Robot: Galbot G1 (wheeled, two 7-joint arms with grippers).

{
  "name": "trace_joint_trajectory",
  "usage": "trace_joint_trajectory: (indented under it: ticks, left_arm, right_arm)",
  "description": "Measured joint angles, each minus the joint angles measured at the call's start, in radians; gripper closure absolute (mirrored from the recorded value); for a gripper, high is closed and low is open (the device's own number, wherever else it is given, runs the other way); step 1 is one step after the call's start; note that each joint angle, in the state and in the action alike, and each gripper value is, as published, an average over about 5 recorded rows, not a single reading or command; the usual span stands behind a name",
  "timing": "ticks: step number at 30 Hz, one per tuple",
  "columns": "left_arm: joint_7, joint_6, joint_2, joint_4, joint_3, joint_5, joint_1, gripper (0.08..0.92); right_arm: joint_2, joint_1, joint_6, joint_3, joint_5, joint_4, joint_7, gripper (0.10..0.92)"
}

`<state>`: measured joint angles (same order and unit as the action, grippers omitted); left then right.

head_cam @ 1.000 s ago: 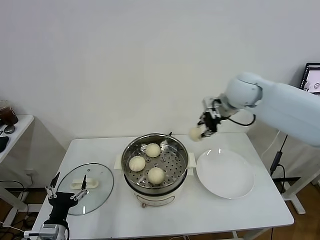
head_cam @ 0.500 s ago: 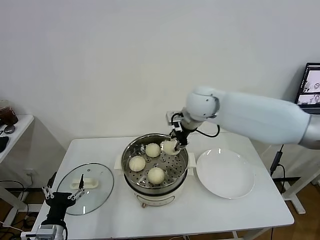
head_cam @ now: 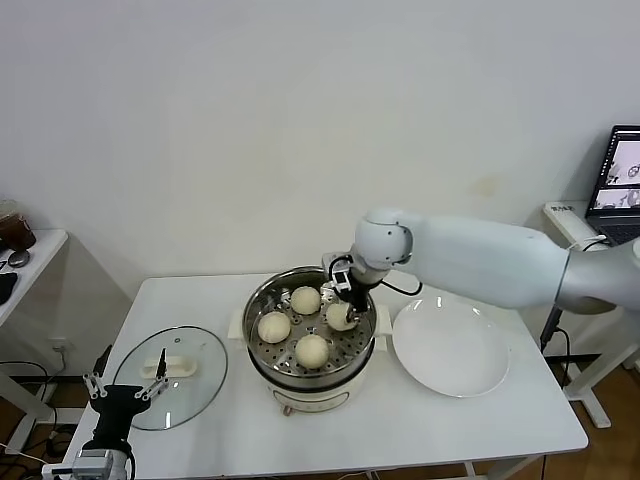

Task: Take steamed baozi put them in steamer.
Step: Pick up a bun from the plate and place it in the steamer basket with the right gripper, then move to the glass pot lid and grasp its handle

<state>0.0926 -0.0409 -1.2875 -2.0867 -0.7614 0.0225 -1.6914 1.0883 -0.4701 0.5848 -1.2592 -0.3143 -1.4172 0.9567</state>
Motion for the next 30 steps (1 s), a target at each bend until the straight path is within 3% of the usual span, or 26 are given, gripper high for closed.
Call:
trace_joint_trajectory:
  ticks: [12, 20, 30]
  left_arm:
    - [0.0, -0.002, 0.001, -0.004, 0.002, -0.001, 0.001, 0.177]
    - [-0.002, -0.002, 0.001, -0.004, 0.007, 0.001, 0.012, 0.177]
    - [0.001, -0.035, -0.011, 0.014, 0.004, 0.009, 0.021, 0.177]
  right_arm:
    - [-0.027, 0.006, 0.002, 0.038, 0.021, -0.025, -0.014, 0.218]
    - [-0.118, 0.032, 0.0, 0.131, -0.019, -0.119, -0.102, 0.203]
    - [-0.301, 0.346, -0.111, 0.451, -0.028, -0.266, -0.439, 0.203]
